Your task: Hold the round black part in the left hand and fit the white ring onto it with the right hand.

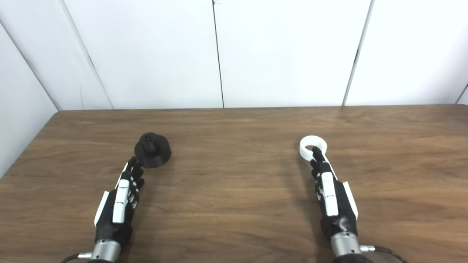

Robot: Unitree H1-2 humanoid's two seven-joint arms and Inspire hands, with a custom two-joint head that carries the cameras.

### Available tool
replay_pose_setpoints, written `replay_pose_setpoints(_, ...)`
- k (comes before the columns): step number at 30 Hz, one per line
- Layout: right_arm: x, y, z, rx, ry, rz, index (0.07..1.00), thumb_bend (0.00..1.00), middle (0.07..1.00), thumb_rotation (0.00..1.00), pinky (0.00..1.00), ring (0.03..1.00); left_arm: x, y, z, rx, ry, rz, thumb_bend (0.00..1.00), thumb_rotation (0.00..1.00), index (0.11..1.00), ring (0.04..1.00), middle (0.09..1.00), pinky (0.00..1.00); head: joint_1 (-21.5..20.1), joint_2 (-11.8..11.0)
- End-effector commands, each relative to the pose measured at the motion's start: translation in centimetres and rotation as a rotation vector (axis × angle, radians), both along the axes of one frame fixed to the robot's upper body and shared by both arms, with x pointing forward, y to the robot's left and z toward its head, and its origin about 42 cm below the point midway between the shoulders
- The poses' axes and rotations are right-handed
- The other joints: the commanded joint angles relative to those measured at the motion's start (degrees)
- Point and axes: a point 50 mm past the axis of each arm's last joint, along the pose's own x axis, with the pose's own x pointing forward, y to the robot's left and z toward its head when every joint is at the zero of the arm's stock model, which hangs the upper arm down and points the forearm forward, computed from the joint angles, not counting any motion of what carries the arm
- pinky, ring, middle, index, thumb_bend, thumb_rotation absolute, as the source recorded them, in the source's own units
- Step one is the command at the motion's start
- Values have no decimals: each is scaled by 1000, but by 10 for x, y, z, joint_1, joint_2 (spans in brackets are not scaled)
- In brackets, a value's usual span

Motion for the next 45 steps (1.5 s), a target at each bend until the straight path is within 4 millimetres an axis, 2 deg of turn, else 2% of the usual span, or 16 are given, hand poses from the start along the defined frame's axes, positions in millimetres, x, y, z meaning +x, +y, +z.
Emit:
replay_pose_setpoints(1, 1, -3, 6, -8, -34, 6, 946, 583, 982, 1000, 1000, 977, 4, 2, 9, 19, -46, -1, 622, 959, 1000, 1000, 1000, 1000, 0, 0)
replay_pose_setpoints(7, 2, -3, 7, -5, -42, 14, 945, 553, 981, 1000, 1000, 979, 4, 2, 9, 23, -46, 0, 604, 969, 1000, 1000, 1000, 1000, 0, 1)
replay_pose_setpoints(14, 2, -3, 9, -7, -33, 12, 942, 566, 979, 1000, 1000, 978, 5, 4, 9, 26, -47, -7, 603, 966, 1000, 1000, 1000, 1000, 0, 1)
replay_pose_setpoints(20, 2, -4, 9, -8, -35, 15, 944, 573, 978, 1000, 1000, 976, 5, 13, 9, 68, -41, -22, 630, 912, 1000, 1000, 1000, 1000, 2, 1)
replay_pose_setpoints(23, 3, -3, 9, -9, -38, 20, 949, 571, 983, 1000, 1000, 982, 9, 22, 14, 152, -27, -23, 644, 835, 1000, 1000, 1000, 1000, 8, 1)
replay_pose_setpoints(26, 4, -3, 7, -3, -38, 19, 949, 577, 982, 1000, 1000, 981, 16, 35, 25, 309, -22, -10, 683, 751, 1000, 1000, 1000, 1000, 10, 0)
replay_pose_setpoints(27, 4, -3, 7, -3, -37, 18, 947, 576, 982, 1000, 1000, 980, 17, 38, 28, 336, -20, -7, 705, 688, 1000, 1000, 1000, 1000, 11, -1)
replay_pose_setpoints(28, 4, -2, 7, -1, -34, 17, 946, 576, 981, 1000, 1000, 980, 20, 42, 32, 378, -15, 3, 712, 666, 1000, 1000, 1000, 1000, 13, -1)
replay_pose_setpoints(33, 5, -1, 5, 4, -24, 11, 938, 583, 978, 1000, 1000, 977, 34, 64, 53, 547, 9, 36, 831, 516, 999, 1000, 1000, 1000, 19, -4)
replay_pose_setpoints(37, 5, 0, 3, 1, -21, 6, 932, 580, 970, 1000, 1000, 968, 44, 76, 61, 648, 5, 51, 899, 455, 972, 1000, 1000, 1000, 20, -5)
replay_pose_setpoints(41, 5, 0, 3, 6, -18, 5, 931, 590, 965, 1000, 1000, 962, 54, 85, 68, 730, 6, 51, 926, 412, 965, 1000, 1000, 1000, 22, -7)
replay_pose_setpoints(45, 6, 0, 3, -1, -19, 5, 929, 593, 962, 1000, 1000, 959, 67, 92, 73, 788, 26, 52, 929, 301, 952, 1000, 1000, 1000, 22, -8)
